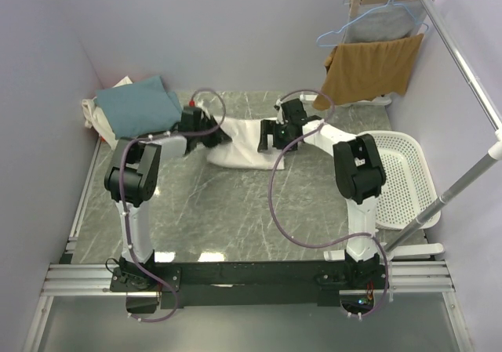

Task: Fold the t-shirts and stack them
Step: Put the neatly folded tshirt into the corner of the board with the left arm

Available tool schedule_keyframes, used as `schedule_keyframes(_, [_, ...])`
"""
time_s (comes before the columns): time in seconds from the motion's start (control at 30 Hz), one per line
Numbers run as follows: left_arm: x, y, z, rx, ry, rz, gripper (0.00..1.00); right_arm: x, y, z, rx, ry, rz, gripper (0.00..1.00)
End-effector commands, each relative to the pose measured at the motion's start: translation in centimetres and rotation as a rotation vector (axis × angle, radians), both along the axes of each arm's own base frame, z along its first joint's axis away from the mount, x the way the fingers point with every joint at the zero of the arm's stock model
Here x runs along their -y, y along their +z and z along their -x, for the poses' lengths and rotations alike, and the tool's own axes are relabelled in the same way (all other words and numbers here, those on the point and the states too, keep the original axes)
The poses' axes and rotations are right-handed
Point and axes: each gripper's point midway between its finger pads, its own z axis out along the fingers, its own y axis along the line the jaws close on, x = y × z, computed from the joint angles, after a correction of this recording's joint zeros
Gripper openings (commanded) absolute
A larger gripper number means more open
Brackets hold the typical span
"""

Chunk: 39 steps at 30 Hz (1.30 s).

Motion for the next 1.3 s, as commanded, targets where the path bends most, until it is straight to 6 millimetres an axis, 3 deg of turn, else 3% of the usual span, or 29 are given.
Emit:
schedule_keyframes(0.0, [-6.7, 9.8, -6.8, 0.184, 0.076, -0.198, 0.01, 1.4, 1.7, 1.8, 0.021, -0.044, 0.044, 1.00])
schedule_keyframes(0.03, [-7.7, 13.8, -9.4, 0.290, 0.075, -0.229, 0.01, 1.5, 1.6, 2.4, 0.012, -0.045, 0.041, 1.00])
schedule_keyframes(0.1, [-11.5, 15.2, -11.0, 0.267, 0.118, -0.280, 0.01, 1.3, 2.3, 2.7, 0.022, -0.043, 0.019, 1.00])
schedule_keyframes(0.13, [-12.5, 17.7, -13.1, 0.325, 0.120, -0.300, 0.01, 1.2, 2.3, 3.0, 0.015, -0.040, 0.012, 1.00])
schedule_keyframes(0.17, [-13.8, 18.4, -14.0, 0.330, 0.138, -0.313, 0.01, 1.2, 2.3, 3.2, 0.014, -0.039, 0.010, 1.00])
schedule_keyframes(0.2, [-16.4, 18.0, -14.3, 0.285, 0.164, -0.333, 0.01, 1.1, 2.2, 3.2, 0.013, -0.039, 0.006, 1.00])
schedule_keyframes(0.23, [-17.4, 19.5, -15.9, 0.327, 0.171, -0.345, 0.01, 1.1, 1.9, 3.3, 0.006, -0.036, 0.008, 1.00])
schedule_keyframes(0.3, [-22.1, 19.9, -16.6, 0.314, 0.232, -0.359, 0.01, 1.1, 1.2, 3.6, -0.014, -0.031, 0.017, 1.00])
schedule_keyframes(0.37, [-24.9, 19.6, -16.8, 0.302, 0.269, -0.340, 0.01, 1.1, 0.3, 3.7, -0.035, -0.027, 0.028, 1.00])
schedule_keyframes(0.4, [-27.8, 19.1, -16.6, 0.288, 0.312, -0.336, 0.01, 1.1, 0.0, 3.8, -0.044, -0.025, 0.033, 1.00])
schedule_keyframes(0.47, [-30.2, 16.5, -15.9, 0.236, 0.354, -0.334, 0.04, 1.1, -0.6, 3.9, -0.055, -0.021, 0.042, 1.00])
schedule_keyframes(0.5, [-32.2, 14.5, -15.2, 0.188, 0.384, -0.347, 0.09, 1.1, -0.8, 3.9, -0.060, -0.022, 0.046, 1.00])
schedule_keyframes(0.53, [-33.3, 13.4, -15.0, 0.161, 0.411, -0.366, 0.40, 0.9, -1.0, 3.9, -0.063, -0.019, 0.048, 1.00])
schedule_keyframes(0.6, [-36.1, 11.3, -14.3, 0.101, 0.490, -0.414, 0.46, 0.6, -1.1, 4.1, -0.064, -0.014, 0.045, 1.00])
schedule_keyframes(0.67, [-38.0, 11.1, -13.9, 0.094, 0.561, -0.445, 0.67, 0.5, -1.1, 4.2, -0.066, -0.011, 0.046, 1.00])
schedule_keyframes(0.7, [-39.4, 10.8, -13.5, 0.081, 0.610, -0.470, 0.96, 0.4, -1.1, 4.4, -0.063, -0.006, 0.047, 1.00])
schedule_keyframes(0.8, [-41.2, 13.3, -13.0, 0.112, 0.682, -0.488, 0.99, 0.5, -1.3, 4.9, -0.065, -0.005, 0.051, 1.00])
schedule_keyframes(0.87, [-41.5, 16.7, -12.6, 0.180, 0.718, -0.494, 0.99, 0.7, -1.4, 5.2, -0.063, -0.014, 0.053, 1.00])
schedule_keyframes(0.9, [-41.3, 17.0, -12.1, 0.183, 0.723, -0.491, 0.99, 1.0, -1.7, 5.6, -0.069, -0.018, 0.058, 1.00])
schedule_keyframes(0.93, [-41.0, 20.2, -11.2, 0.241, 0.737, -0.486, 0.99, 1.0, -1.3, 5.7, -0.062, -0.023, 0.056, 1.00])
schedule_keyframes(1.0, [-40.2, 21.8, -10.0, 0.278, 0.746, -0.457, 1.00, 1.7, -1.7, 6.2, -0.050, -0.049, 0.080, 1.00])
schedule_keyframes(1.03, [-39.5, 25.9, -8.4, 0.358, 0.758, -0.441, 1.00, 1.9, -0.8, 6.2, -0.027, -0.063, 0.075, 1.00])
schedule_keyframes(1.07, [-38.6, 27.5, -7.6, 0.403, 0.743, -0.416, 0.99, 2.4, -0.6, 6.1, -0.006, -0.083, 0.090, 1.00])
schedule_keyframes(1.1, [-37.6, 27.6, -6.8, 0.424, 0.731, -0.388, 0.99, 2.6, -0.8, 6.8, -0.006, -0.088, 0.101, 1.00])
schedule_keyframes(1.13, [-36.2, 31.6, -4.7, 0.517, 0.720, -0.370, 0.99, 2.7, 0.5, 6.7, 0.030, -0.099, 0.094, 1.00])
schedule_keyframes(1.17, [-34.5, 32.8, -3.6, 0.558, 0.673, -0.343, 0.99, 3.4, 0.9, 6.6, 0.060, -0.128, 0.121, 1.00])
schedule_keyframes(1.2, [-32.6, 31.8, -2.6, 0.549, 0.642, -0.327, 1.00, 4.0, 0.7, 7.3, 0.066, -0.145, 0.140, 1.00])
schedule_keyframes(1.23, [-30.9, 34.5, -0.4, 0.617, 0.631, -0.310, 0.99, 4.1, 2.6, 7.3, 0.124, -0.164, 0.131, 1.00])
schedule_keyframes(1.27, [-27.8, 34.7, 0.5, 0.634, 0.574, -0.294, 1.00, 4.2, 3.6, 7.3, 0.169, -0.177, 0.128, 1.00])
